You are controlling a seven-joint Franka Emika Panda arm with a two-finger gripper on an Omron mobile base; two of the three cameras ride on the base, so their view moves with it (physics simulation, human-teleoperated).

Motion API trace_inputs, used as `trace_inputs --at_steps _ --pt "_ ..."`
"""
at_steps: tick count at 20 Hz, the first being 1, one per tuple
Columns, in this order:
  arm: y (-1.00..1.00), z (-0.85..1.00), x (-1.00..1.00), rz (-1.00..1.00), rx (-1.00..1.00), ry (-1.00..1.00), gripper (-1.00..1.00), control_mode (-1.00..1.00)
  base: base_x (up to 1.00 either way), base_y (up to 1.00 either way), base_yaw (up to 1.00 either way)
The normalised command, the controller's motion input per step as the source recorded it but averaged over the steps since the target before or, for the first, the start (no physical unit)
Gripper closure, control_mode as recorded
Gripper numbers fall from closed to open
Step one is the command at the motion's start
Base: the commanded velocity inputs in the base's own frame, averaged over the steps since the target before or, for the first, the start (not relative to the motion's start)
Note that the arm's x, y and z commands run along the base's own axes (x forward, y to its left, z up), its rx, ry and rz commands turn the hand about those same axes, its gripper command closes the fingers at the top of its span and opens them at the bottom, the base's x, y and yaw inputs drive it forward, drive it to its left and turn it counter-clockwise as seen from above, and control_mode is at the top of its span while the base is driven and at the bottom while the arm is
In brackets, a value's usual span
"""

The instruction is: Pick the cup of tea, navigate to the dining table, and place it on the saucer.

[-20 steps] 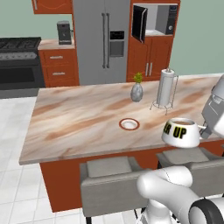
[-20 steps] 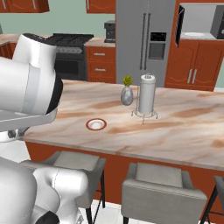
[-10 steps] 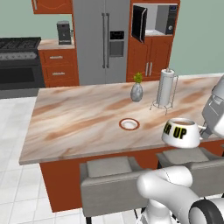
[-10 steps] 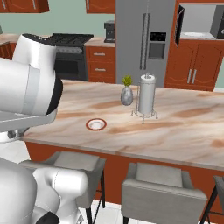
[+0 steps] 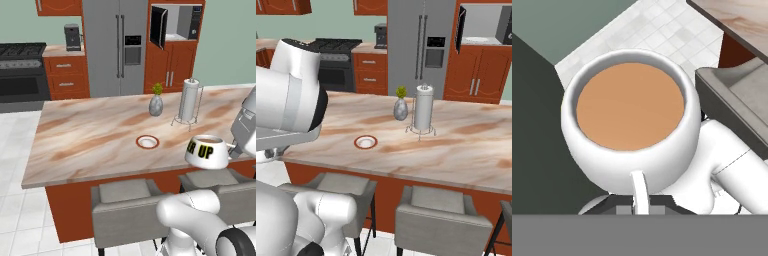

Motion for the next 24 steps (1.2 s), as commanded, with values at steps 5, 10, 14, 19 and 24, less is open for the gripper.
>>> trace_inputs --at_steps 5,10,14,19,24 --pt "0.00 0.00 0.00 0.00 0.00 0.00 1.00 1.00 0.00 0.00 0.00" --pt "-0.08 0.00 0.17 0.00 0.00 0.00 1.00 -1.00 0.00 0.00 0.00" --pt "-0.15 0.00 0.53 0.08 -0.02 0.00 1.00 -1.00 0.00 0.00 0.00" --pt "-0.35 0.00 0.54 0.10 0.00 0.00 1.00 -1.00 0.00 0.00 0.00" --pt "-0.49 -0.18 0.43 0.10 -0.01 -0.03 1.00 -1.00 0.00 0.00 0.00"
